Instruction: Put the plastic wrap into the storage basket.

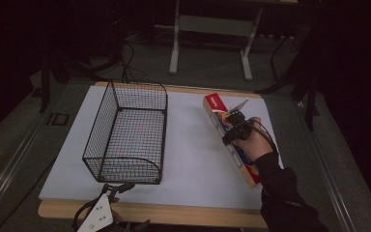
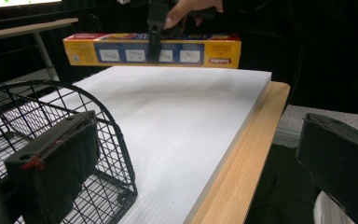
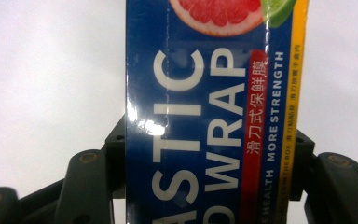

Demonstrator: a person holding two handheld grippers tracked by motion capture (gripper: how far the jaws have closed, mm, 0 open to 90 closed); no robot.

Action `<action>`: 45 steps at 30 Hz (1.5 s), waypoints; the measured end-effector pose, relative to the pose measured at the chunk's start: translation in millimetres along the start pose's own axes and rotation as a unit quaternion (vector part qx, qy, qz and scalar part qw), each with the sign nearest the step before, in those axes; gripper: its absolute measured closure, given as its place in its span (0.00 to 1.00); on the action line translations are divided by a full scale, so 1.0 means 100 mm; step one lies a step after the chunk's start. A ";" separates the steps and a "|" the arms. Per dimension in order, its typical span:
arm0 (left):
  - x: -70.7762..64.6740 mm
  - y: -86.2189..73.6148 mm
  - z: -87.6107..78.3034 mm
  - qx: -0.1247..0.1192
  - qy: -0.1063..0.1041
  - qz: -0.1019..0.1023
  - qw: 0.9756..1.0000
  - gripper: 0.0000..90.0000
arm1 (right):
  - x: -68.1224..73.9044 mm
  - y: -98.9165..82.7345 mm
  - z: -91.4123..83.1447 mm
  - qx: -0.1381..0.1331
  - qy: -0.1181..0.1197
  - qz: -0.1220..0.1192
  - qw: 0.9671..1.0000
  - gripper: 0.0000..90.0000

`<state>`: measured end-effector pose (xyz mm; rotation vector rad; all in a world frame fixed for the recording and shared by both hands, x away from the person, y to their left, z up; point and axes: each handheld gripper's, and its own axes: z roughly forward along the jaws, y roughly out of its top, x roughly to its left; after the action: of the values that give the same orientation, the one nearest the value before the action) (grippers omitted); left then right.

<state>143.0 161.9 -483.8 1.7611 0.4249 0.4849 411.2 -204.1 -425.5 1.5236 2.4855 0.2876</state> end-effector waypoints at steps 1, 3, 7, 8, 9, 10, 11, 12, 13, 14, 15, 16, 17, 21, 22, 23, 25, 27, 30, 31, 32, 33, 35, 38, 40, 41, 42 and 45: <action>0.00 0.00 0.00 0.000 0.000 0.000 1.000 0.00 | 0.02 0.02 -0.02 -0.003 0.000 -0.004 1.000 0.44; 0.00 0.00 0.00 0.002 -0.001 0.001 1.000 0.00 | 0.06 0.07 -0.07 -0.007 0.003 -0.003 1.000 0.44; -0.01 0.00 0.01 0.004 0.000 0.003 1.000 0.00 | 0.17 0.18 -0.18 -0.026 0.005 -0.008 1.000 0.44; 0.00 0.00 0.00 0.004 0.000 0.003 1.000 0.00 | 0.19 0.20 -0.20 -0.029 0.007 -0.011 1.000 0.44; 0.00 0.00 0.00 0.003 0.000 0.003 1.000 0.00 | 0.23 0.22 -0.22 -0.030 0.009 -0.012 0.999 0.44; 0.00 0.00 0.00 0.004 0.000 0.003 1.000 0.00 | 0.26 0.24 -0.24 -0.032 0.010 -0.015 0.999 0.44; -0.01 0.00 0.00 0.004 0.000 0.003 1.000 0.00 | 0.29 0.27 -0.26 -0.033 0.012 -0.018 0.999 0.44; -0.01 0.00 0.00 0.005 0.000 0.004 1.000 0.00 | 0.33 0.29 -0.27 -0.033 0.011 -0.020 0.999 0.44; -0.01 0.00 0.00 0.006 0.000 0.004 1.000 0.00 | 0.36 0.32 -0.29 -0.034 0.010 -0.024 0.999 0.44; -0.01 0.00 0.01 0.007 -0.001 0.005 1.000 0.00 | 0.39 0.34 -0.30 -0.035 0.010 -0.026 0.999 0.44; -0.01 0.00 0.01 0.008 0.000 0.005 1.000 0.00 | 0.42 0.37 -0.32 -0.036 0.010 -0.027 0.999 0.44; -0.01 0.00 0.01 0.010 0.001 0.006 1.000 0.00 | 0.45 0.40 -0.34 -0.038 0.011 -0.028 0.999 0.44; -0.01 -0.01 0.01 0.010 0.002 0.007 1.000 0.00 | 0.47 0.42 -0.35 -0.040 0.010 -0.030 0.999 0.44; -0.01 0.00 0.01 0.009 0.000 0.006 1.000 0.00 | 0.57 0.53 -0.42 -0.051 0.017 -0.031 0.998 0.44; -0.01 0.00 0.01 0.008 0.000 0.006 1.000 0.00 | 0.60 0.56 -0.43 -0.053 0.019 -0.032 0.998 0.44; -0.01 0.00 0.01 0.008 0.000 0.005 1.000 0.00 | 0.62 0.58 -0.44 -0.055 0.020 -0.034 0.998 0.44; -0.02 0.00 0.01 0.008 -0.001 0.005 1.000 0.00 | 0.70 0.64 -0.46 -0.057 0.021 -0.038 0.997 0.44; -0.02 0.00 0.01 0.006 -0.003 0.007 1.000 0.00 | 0.77 0.69 -0.47 -0.059 0.023 -0.042 0.997 0.44; -0.02 0.00 0.00 0.006 -0.005 0.007 1.000 0.00 | 0.88 0.77 -0.51 -0.065 0.027 -0.048 0.996 0.44; -0.02 0.00 0.00 0.006 -0.005 0.007 1.000 0.00 | 0.88 0.77 -0.51 -0.065 0.027 -0.048 0.996 0.44; -0.02 0.00 0.00 0.007 -0.004 0.008 1.000 0.00 | 0.96 0.82 -0.53 -0.068 0.028 -0.056 0.996 0.44; -0.02 0.00 0.00 0.007 -0.004 0.008 1.000 0.00 | 0.96 0.82 -0.53 -0.068 0.028 -0.056 0.996 0.44; -0.01 0.00 0.00 0.008 -0.005 0.006 1.000 0.00 | 1.05 0.87 -0.56 -0.069 0.025 -0.065 0.995 0.44; -0.01 -0.01 0.00 0.010 -0.005 0.005 1.000 0.00 | 1.19 0.96 -0.61 -0.076 0.026 -0.072 0.994 0.44; -0.02 -0.01 0.00 0.009 -0.005 0.006 1.000 0.00 | 1.25 1.01 -0.63 -0.078 0.023 -0.075 0.994 0.44; -0.02 -0.01 0.00 0.010 -0.006 0.006 1.000 0.00 | 1.28 1.03 -0.64 -0.079 0.024 -0.076 0.994 0.44; -0.02 0.00 0.00 0.011 -0.006 0.006 1.000 0.00 | 1.30 1.05 -0.65 -0.080 0.025 -0.076 0.994 0.44; -0.02 0.00 0.00 0.010 -0.006 0.007 1.000 0.00 | 1.40 1.12 -0.67 -0.082 0.026 -0.080 0.993 0.44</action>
<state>141.4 161.4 -484.3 1.7864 0.4094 0.4810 425.8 -32.9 -341.2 1.2607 2.5348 0.4958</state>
